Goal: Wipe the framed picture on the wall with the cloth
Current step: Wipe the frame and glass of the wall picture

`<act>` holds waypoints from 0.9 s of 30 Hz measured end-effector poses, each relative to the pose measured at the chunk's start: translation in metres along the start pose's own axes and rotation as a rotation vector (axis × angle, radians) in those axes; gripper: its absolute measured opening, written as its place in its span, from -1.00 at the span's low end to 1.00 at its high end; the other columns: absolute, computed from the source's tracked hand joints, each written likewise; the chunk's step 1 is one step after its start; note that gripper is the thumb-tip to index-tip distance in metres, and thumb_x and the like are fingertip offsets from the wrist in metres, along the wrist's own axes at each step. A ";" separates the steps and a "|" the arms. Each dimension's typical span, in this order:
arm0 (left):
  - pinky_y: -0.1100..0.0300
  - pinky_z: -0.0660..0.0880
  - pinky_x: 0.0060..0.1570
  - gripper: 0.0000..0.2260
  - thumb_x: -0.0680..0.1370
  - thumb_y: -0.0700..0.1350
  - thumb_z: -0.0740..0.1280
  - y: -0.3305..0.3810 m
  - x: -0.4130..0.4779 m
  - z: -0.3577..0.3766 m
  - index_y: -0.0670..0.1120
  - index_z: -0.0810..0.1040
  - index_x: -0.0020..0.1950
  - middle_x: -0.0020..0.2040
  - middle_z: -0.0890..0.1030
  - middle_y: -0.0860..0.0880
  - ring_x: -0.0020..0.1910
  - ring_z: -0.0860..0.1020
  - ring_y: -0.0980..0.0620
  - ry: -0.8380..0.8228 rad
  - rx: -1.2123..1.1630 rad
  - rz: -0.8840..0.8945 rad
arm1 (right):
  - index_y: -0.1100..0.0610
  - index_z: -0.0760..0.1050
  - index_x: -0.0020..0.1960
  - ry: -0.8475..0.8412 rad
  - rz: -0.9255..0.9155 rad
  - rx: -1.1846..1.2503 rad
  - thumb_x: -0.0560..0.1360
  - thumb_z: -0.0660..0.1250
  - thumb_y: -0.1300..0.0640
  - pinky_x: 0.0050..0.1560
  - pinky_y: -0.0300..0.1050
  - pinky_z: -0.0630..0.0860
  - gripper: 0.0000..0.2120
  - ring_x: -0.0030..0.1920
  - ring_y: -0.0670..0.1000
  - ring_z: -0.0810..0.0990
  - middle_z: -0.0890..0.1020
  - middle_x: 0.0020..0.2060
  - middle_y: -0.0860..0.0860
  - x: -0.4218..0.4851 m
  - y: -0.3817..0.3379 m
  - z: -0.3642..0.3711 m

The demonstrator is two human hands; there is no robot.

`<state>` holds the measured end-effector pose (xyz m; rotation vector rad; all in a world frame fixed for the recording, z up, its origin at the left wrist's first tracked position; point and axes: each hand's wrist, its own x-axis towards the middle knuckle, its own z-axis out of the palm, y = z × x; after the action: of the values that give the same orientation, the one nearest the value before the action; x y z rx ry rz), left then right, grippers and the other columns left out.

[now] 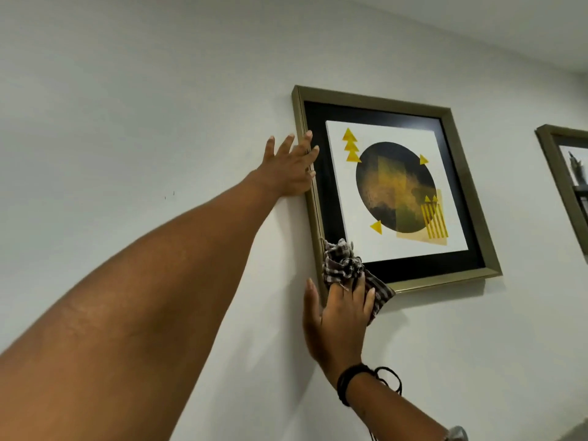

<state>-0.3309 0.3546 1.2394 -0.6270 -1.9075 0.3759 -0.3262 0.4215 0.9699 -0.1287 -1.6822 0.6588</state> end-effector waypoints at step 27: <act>-0.20 -0.31 0.48 -0.45 0.65 0.17 -0.20 0.003 -0.005 -0.001 0.01 -0.07 0.61 0.63 -0.07 0.03 0.60 -0.11 -0.07 0.069 -0.167 -0.058 | 0.11 -0.01 0.61 -0.126 -0.403 -0.022 0.57 0.11 -0.23 0.59 0.10 -0.18 -0.25 0.62 0.04 -0.08 0.12 0.61 0.07 0.204 -0.043 -0.021</act>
<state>-0.3272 0.3542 1.2344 -0.6835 -1.8988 0.1572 -0.3425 0.4817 1.1694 0.2370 -1.7686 0.3504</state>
